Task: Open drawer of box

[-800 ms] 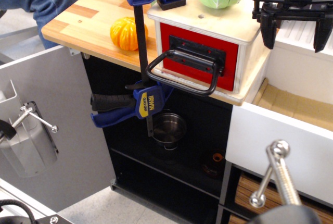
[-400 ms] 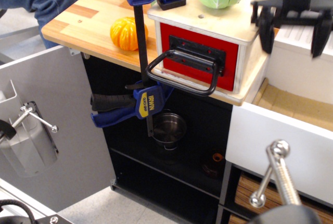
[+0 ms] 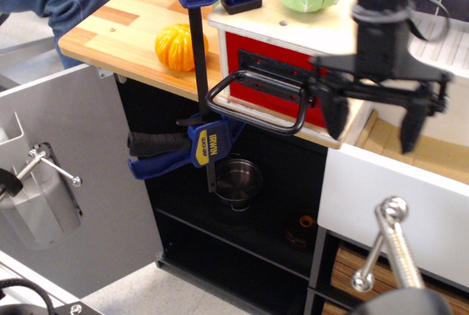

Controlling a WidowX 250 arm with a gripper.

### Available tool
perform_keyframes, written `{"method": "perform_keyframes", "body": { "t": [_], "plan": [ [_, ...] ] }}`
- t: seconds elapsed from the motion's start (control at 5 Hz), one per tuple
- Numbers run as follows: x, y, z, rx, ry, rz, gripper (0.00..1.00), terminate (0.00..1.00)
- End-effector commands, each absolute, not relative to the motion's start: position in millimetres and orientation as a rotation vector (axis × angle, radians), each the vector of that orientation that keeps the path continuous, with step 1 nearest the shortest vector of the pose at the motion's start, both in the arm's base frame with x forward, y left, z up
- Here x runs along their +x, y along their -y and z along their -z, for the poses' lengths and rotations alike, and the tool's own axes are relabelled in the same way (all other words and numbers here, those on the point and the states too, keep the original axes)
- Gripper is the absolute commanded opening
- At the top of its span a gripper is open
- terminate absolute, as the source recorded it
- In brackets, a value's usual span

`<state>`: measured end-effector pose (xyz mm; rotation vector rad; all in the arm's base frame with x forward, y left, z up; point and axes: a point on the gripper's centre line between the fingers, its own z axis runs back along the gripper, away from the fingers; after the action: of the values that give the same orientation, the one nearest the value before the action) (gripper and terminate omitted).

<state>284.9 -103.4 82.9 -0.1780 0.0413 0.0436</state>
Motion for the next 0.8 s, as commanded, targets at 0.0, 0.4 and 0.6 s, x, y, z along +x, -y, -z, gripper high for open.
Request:
{"method": "perform_keyframes", "body": {
  "t": [0.0, 0.4, 0.6],
  "plan": [
    [284, 46, -102, -0.175, 0.105, 0.06, 1.0, 0.0],
    [311, -13, -92, -0.12, 0.219, 0.139, 1.0, 0.0],
    [317, -19, -82, -0.092, 0.224, 0.106, 1.0, 0.0]
  ]
}}
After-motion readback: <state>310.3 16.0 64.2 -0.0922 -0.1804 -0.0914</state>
